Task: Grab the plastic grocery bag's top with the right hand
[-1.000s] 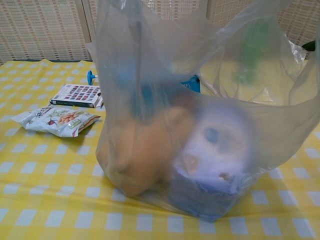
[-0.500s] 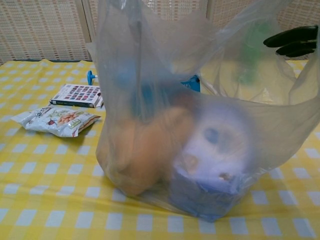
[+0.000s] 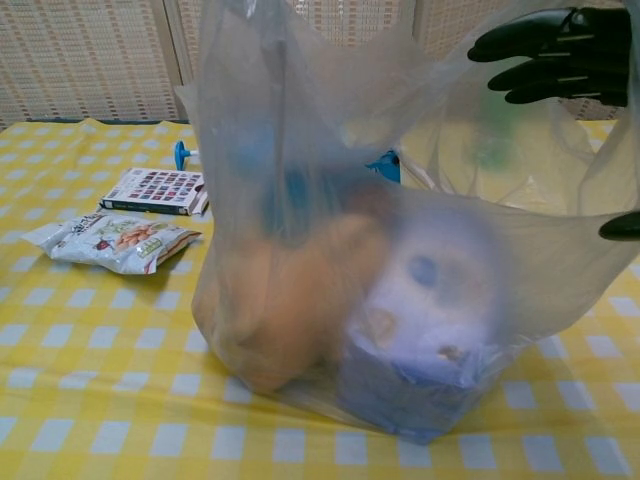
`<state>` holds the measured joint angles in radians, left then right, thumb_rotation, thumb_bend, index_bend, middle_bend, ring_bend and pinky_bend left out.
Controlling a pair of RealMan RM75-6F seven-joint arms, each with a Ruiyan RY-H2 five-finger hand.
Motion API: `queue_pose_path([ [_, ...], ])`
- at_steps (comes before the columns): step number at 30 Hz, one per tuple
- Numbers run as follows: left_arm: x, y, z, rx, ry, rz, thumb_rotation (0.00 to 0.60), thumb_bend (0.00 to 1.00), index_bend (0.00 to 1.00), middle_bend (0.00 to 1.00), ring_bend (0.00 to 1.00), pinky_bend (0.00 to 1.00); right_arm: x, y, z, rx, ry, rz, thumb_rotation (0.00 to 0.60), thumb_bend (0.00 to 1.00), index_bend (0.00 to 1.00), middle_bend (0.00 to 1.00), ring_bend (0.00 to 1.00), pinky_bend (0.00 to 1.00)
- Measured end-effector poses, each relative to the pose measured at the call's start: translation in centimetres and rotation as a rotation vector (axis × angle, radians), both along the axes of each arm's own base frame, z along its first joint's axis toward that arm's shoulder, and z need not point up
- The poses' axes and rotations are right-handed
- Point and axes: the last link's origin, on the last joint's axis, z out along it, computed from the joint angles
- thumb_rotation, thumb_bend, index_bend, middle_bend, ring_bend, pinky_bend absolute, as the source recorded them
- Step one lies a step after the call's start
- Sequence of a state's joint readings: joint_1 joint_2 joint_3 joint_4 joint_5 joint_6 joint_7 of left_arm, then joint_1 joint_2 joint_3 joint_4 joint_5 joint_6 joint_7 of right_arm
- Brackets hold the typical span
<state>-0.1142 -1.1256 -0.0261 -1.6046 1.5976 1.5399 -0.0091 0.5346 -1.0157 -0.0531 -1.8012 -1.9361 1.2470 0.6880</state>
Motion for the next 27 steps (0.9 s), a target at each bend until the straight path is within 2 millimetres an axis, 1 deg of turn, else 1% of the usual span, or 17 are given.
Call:
queue_pose_path([
  [5, 0.0, -0.1, 0.2, 0.006, -0.003, -0.001, 0.600, 0.22, 0.00, 0.05, 0.06, 0.00, 1.3, -0.6, -1.2, 0.041, 0.003, 0.041, 0.600, 0.24, 0.00, 0.00, 0.00, 0.00],
  [14, 0.0, -0.1, 0.5, 0.012, -0.010, -0.006, 0.600, 0.22, 0.00, 0.05, 0.06, 0.00, 2.7, -0.5, -2.4, 0.026, 0.049, 0.108, 0.600, 0.24, 0.00, 0.00, 0.00, 0.00],
  [22, 0.0, -0.3, 0.6, 0.013, -0.013, -0.012, 0.600, 0.22, 0.00, 0.05, 0.06, 0.00, 3.8, -0.6, -3.0, 0.010, 0.065, 0.138, 0.600, 0.24, 0.00, 0.00, 0.00, 0.00],
  [27, 0.1, -0.3, 0.7, 0.014, -0.016, -0.012, 0.600, 0.22, 0.00, 0.05, 0.06, 0.00, 4.3, -1.0, -3.2, -0.035, 0.087, 0.157, 0.600, 0.24, 0.00, 0.00, 0.00, 0.00],
])
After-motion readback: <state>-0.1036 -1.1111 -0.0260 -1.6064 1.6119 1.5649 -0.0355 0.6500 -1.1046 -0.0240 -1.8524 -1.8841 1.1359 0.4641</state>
